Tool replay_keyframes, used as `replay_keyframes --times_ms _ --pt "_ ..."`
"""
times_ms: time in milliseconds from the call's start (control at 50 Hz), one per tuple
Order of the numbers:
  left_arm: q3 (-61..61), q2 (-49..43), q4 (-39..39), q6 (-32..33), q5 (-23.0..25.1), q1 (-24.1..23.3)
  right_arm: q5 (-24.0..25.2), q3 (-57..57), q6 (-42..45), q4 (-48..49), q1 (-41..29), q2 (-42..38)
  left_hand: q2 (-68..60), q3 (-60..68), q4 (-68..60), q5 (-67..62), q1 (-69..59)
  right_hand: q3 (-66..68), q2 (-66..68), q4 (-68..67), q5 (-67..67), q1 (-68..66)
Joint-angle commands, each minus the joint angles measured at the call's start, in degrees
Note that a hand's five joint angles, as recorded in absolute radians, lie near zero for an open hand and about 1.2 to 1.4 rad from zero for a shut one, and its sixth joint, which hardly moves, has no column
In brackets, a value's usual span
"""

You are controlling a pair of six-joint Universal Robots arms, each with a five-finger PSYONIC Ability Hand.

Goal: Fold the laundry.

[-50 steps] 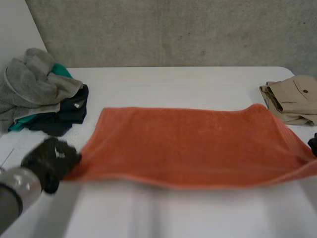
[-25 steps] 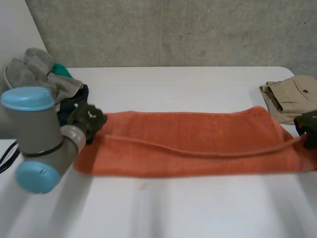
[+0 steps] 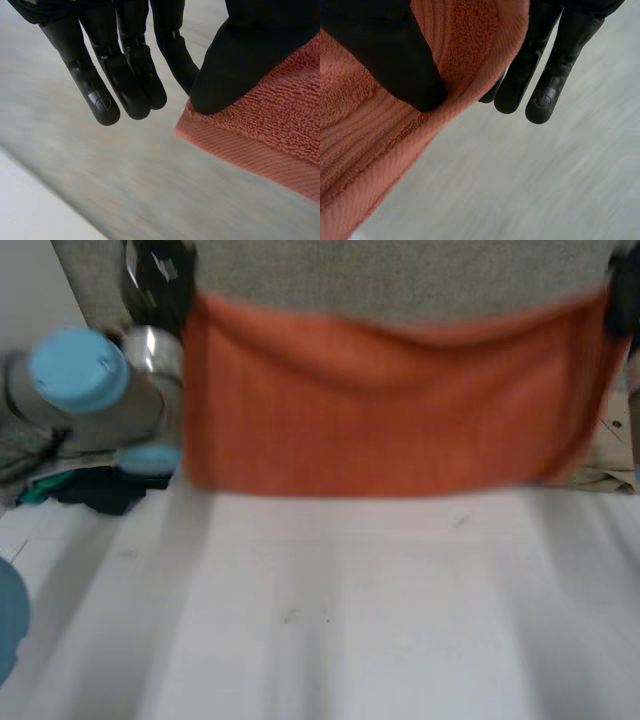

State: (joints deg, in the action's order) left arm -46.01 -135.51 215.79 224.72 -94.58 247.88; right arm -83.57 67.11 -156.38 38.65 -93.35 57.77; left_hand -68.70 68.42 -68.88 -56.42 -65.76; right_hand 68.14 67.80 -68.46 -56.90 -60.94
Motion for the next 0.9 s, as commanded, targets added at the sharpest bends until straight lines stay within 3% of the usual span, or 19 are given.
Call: replay_keyframes --times_ms 20,160,260,360,560,700,780,800,900 --pt "-0.82 12.1 8.42 -8.32 -3.5 2.25 -5.64 -4.53 -8.06 10.67 -1.31 6.04 -11.3 11.58 -11.12 -13.58 -14.24 11.86 12.2 -11.54 -13.1 -19.06" --pt "-17.07 17.73 5.79 -9.12 -2.36 3.93 -3.01 -8.4 -7.97 -11.64 -2.37 4.55 -11.3 11.58 -11.12 -13.58 -14.24 11.86 12.2 -11.54 -13.1 -19.06" --pt "-29.12 17.56 3.68 -9.39 0.62 4.1 3.22 -5.78 -7.27 -23.33 -2.46 1.04 -11.3 11.58 -11.12 -13.58 -14.24 11.86 12.2 -11.54 -13.1 -19.06" --pt "-40.27 16.6 3.15 -9.39 3.17 5.77 6.93 -1.2 -4.03 -27.04 -2.28 -3.8 -11.3 11.58 -11.12 -13.58 -14.24 11.86 12.2 -11.54 -13.1 -19.06" --pt "-50.57 15.97 -1.06 -9.12 4.76 6.39 6.66 5.91 9.33 -29.76 -2.37 -8.91 -11.3 11.58 -11.12 -13.58 -14.24 11.86 12.2 -11.54 -13.1 -19.06" --pt "-58.39 29.32 -19.06 -8.95 6.16 9.37 6.93 10.23 12.49 -43.02 -1.67 -0.66 -11.3 11.58 -11.12 -13.58 -14.24 11.86 12.2 -11.54 -13.1 -19.06" --pt "-63.23 36.97 -33.12 -5.97 8.62 10.16 7.28 12.25 20.04 -57.17 1.49 4.1 -11.3 11.58 -11.12 -13.58 -14.24 11.86 12.2 -11.54 -13.1 -19.06" --pt "-64.89 39.68 -39.68 -3.26 9.06 10.86 7.19 13.47 24.41 -62.68 3.5 4.89 -11.3 11.58 -11.12 -13.58 -14.24 11.86 12.2 -11.54 -13.1 -19.06" --pt "-70.0 45.06 -54.49 4.49 9.42 14.56 6.66 17.34 37.8 -73.45 8.61 8.32 -11.3 11.58 -11.12 -13.58 -14.24 11.86 12.2 -11.54 -13.1 -19.06"
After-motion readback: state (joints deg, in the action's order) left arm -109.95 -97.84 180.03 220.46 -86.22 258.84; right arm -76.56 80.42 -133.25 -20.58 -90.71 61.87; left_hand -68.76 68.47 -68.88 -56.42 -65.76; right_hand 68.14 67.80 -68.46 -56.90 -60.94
